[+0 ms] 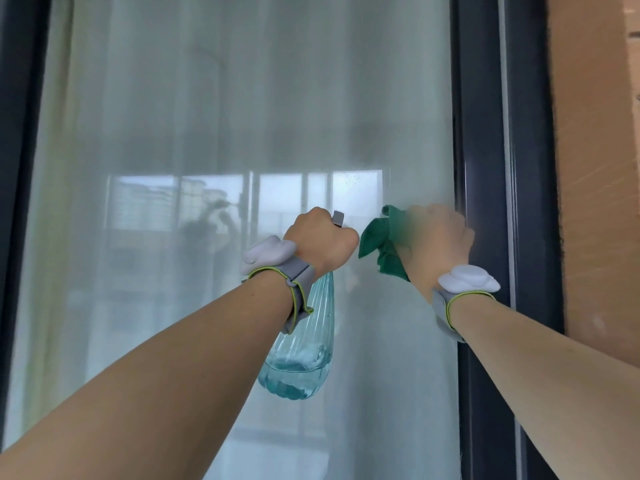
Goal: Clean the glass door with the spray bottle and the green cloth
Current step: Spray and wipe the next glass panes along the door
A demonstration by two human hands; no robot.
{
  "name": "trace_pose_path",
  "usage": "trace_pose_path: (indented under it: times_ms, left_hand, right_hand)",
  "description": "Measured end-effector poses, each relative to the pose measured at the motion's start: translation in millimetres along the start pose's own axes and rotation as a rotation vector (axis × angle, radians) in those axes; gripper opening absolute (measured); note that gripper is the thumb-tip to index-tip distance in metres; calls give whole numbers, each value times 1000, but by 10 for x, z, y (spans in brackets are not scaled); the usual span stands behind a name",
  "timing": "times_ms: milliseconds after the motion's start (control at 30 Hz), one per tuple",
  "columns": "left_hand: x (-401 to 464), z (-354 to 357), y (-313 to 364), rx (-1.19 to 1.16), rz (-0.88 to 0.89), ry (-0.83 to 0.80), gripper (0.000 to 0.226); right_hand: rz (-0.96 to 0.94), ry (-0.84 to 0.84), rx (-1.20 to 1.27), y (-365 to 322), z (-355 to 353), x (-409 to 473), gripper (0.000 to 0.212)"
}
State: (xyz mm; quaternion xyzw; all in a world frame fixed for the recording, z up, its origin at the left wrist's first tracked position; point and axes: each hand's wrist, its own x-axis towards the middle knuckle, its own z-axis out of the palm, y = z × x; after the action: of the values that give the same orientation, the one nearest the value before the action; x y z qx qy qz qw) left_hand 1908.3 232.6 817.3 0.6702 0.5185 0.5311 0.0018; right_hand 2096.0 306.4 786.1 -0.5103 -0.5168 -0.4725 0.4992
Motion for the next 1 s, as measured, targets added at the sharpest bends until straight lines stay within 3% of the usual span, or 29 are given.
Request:
trace_pose_path:
  times_ms: [233,467,700,1000]
  left_hand:
    - [-68,39,-290,-10,-33,-18,27]
    - [-302,50,-753,-88,-78,-112,19]
    - [-591,-334,-1549,-171,-139,-119,22]
    - [-956,-1159,-2937,-224,-252,-145,14]
  right_hand:
    - [122,27,12,-164,70,-281,47]
    - [55,-166,86,-548,2,-790,46]
    - [-31,-352,170,-1488,-35,-1412,40]
    - [383,-691,347,-3032,-63,-2005,41]
